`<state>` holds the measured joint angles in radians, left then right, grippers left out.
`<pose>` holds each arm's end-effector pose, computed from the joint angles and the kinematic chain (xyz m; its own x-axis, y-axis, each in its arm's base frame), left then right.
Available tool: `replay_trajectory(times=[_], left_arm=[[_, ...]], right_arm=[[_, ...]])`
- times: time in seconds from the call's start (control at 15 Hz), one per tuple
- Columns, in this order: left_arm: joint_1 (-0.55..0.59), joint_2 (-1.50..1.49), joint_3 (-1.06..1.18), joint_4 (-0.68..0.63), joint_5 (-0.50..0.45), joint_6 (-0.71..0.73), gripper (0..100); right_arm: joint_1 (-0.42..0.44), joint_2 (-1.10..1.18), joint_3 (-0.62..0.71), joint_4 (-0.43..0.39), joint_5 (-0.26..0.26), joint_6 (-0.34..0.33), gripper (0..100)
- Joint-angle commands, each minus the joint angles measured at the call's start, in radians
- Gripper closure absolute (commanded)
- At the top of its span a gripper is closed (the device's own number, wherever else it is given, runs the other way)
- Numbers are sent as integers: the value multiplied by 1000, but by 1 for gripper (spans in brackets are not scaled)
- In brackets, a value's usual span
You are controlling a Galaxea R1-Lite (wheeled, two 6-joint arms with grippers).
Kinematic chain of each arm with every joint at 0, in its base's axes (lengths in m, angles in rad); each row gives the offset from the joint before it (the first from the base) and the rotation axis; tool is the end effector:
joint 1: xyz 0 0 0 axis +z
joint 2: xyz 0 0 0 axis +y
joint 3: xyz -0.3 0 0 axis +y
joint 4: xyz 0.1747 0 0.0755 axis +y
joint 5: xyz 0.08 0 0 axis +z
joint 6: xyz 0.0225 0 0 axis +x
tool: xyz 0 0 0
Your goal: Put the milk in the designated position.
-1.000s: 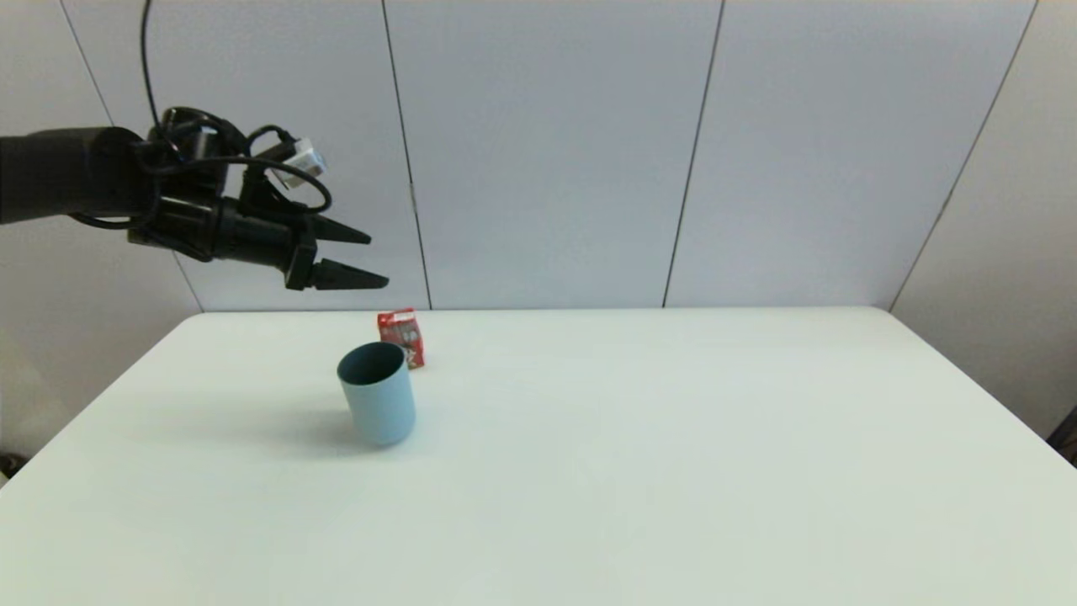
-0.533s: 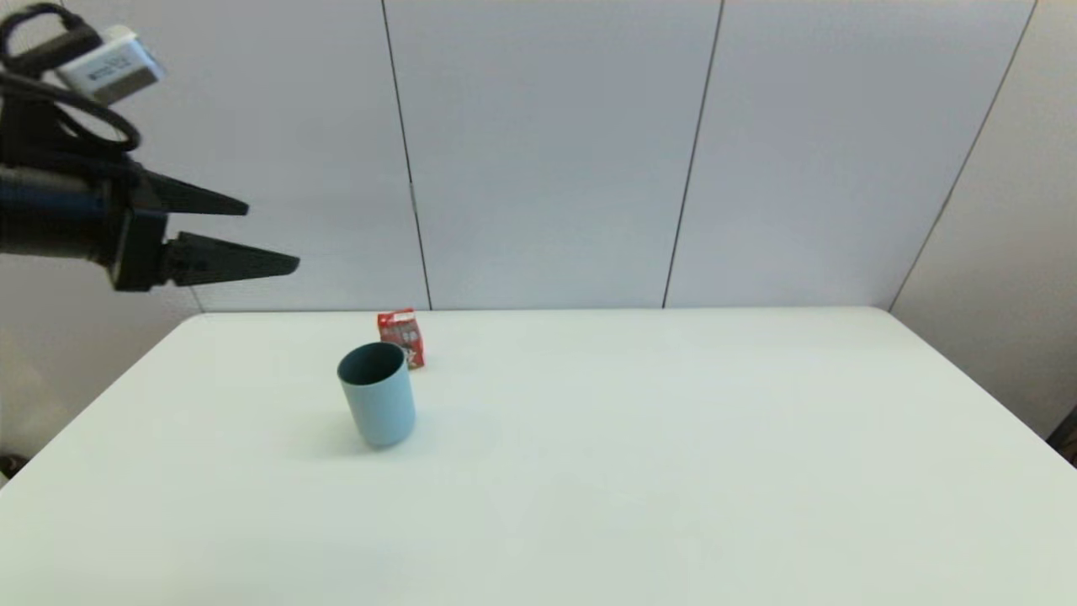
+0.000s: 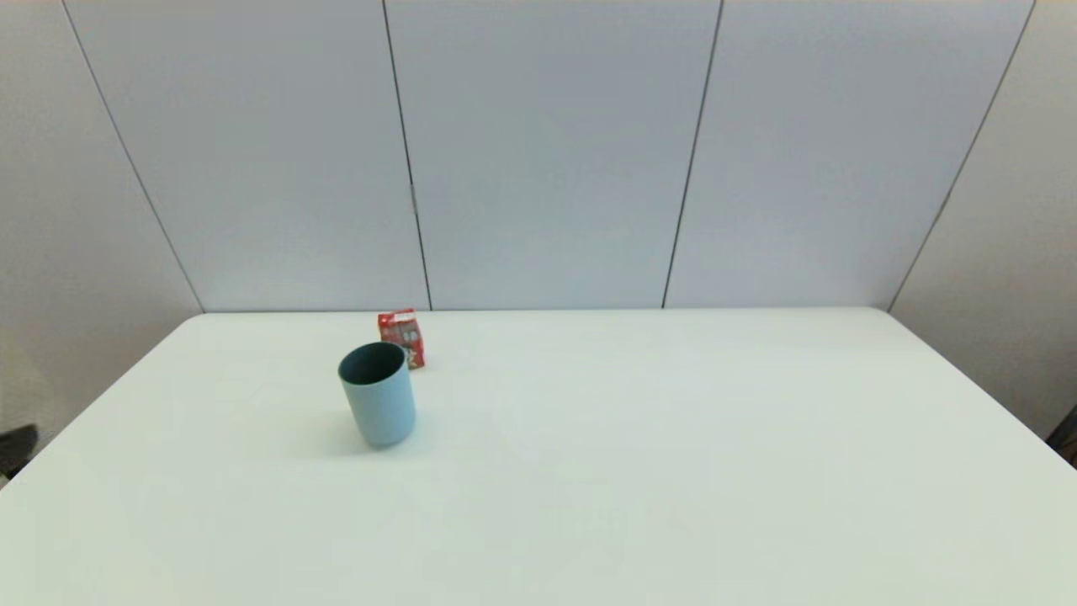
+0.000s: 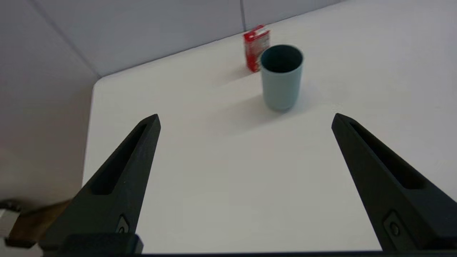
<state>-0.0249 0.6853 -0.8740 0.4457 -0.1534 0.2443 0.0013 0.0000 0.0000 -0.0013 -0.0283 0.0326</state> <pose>0.0240 -0.0040 0.2708 0.9517 -0.1765 -0.2512 0.2287 0.9535 0.1962 -0.0228 -0.0007 0.0756 0.9996 -0.0270 0.0013 0.0269 0.9991 0.0326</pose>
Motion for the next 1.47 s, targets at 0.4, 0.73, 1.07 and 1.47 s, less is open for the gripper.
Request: replay_trajectory(times=[0.4,0.73,1.07,1.47], left_arm=[[33,-385,435,-190,21,-48,0],[33,-550,624,-283,23,-88,0],[28,-685,756,-283,31,-88,0],[25,-685,876,-440,103,-168,0]], right_arm=[[0,2,0,0,-1,-2,0],[0,2,0,0,-1,-2,0],[0,2,0,0,-1,-2,0],[0,2,0,0,-1,-2,0]])
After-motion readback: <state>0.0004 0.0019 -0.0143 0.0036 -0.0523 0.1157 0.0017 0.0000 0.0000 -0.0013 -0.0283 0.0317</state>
